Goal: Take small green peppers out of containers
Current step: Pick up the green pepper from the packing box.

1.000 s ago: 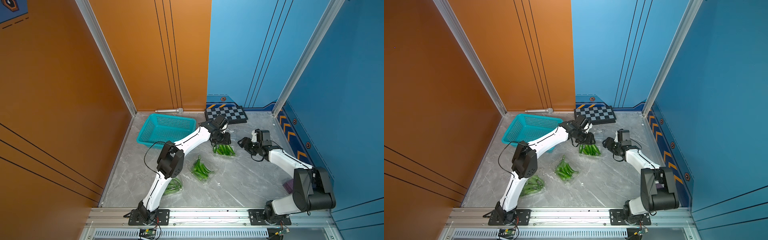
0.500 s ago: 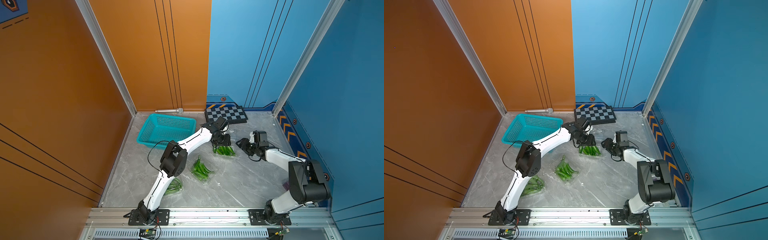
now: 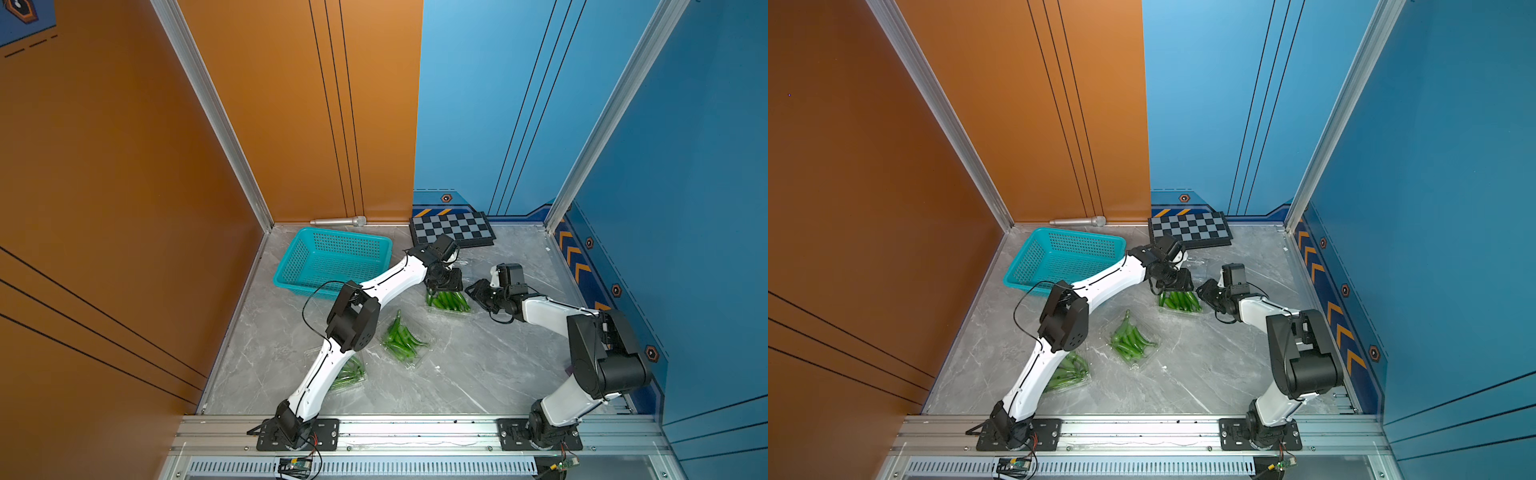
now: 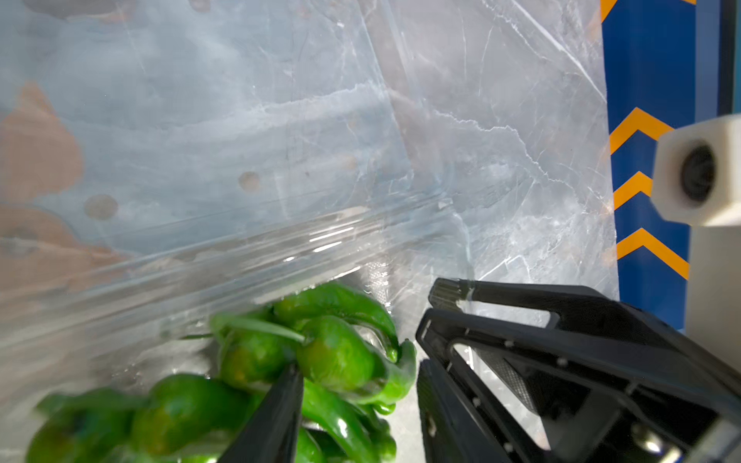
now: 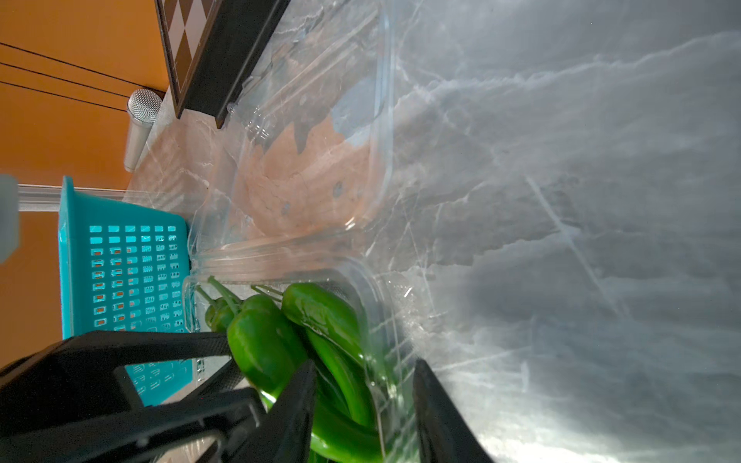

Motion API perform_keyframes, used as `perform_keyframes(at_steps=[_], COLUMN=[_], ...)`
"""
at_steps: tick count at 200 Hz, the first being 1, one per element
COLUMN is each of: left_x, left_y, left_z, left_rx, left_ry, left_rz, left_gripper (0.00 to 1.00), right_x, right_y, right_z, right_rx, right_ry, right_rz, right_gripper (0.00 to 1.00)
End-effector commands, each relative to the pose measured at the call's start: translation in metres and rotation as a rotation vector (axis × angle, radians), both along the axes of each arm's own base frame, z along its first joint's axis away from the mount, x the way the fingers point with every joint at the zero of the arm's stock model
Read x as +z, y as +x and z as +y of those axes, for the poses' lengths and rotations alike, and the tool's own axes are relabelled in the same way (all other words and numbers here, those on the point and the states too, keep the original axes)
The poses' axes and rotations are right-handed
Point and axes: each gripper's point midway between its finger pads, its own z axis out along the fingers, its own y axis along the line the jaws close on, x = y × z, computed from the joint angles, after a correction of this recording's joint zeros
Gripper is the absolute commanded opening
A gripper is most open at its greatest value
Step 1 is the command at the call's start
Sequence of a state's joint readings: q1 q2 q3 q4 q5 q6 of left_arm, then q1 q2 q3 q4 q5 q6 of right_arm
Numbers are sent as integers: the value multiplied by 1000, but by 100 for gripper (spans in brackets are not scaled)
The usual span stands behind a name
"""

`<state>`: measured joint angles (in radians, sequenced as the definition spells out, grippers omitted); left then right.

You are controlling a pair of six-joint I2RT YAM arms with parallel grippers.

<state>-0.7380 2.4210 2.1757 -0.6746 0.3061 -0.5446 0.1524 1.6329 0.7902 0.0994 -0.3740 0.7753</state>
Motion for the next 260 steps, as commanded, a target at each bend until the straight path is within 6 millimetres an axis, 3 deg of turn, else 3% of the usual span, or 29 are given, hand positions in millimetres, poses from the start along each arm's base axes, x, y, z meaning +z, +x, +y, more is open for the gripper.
perform_keyframes(at_steps=[1,111,203,260], left_x=[-5,-16,-15,-11], left_y=[3,6,10,6], left_z=[3,6,4,11], left_rx=[10,47,64,56], left_ry=[7,46,51,61], left_rz=[15,12,-5,-6], left_gripper=[50,49,24,2], right_x=[-2,-4,-4,-3], right_y=[2,0,-4,-7], right_z=[4,20,25,24], right_rx=[3,52,83,88], right_ry=[3,14,2,-12], right_rz=[-8,-16,-19,-12], right_gripper=[39,29,28,30])
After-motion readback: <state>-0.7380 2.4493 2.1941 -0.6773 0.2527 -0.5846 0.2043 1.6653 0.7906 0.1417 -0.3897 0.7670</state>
